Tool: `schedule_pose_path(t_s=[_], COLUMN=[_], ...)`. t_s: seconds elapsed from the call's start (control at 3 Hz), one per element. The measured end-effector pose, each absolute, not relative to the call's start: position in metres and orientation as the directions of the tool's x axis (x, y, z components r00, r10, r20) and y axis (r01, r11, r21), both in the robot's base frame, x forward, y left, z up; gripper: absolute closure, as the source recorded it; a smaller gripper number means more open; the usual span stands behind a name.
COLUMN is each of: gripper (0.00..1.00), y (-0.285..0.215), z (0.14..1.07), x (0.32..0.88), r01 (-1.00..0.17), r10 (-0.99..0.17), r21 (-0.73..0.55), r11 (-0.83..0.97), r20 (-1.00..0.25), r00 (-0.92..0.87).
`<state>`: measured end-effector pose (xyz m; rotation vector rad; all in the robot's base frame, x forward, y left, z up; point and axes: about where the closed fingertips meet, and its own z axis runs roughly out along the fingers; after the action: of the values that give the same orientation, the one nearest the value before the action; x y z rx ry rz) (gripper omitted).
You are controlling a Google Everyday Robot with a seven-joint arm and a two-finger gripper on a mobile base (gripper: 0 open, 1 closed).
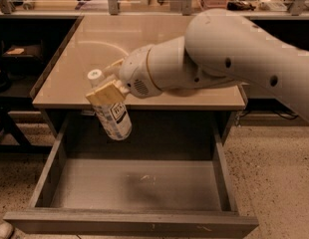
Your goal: Pick blue plastic bottle from top drawer and place on counter
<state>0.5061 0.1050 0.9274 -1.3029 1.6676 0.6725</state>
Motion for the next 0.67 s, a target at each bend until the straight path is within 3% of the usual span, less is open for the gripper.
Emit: schedule_pose_path(t_s=[0.67], gripper=[1.0], y=[0.108], z=[0.976], x=[0.555], r01=[-0.947], r10=[-0.47], r21=[-0.151], r11=[0.285], r20=[-0.883], r00=[-0.001])
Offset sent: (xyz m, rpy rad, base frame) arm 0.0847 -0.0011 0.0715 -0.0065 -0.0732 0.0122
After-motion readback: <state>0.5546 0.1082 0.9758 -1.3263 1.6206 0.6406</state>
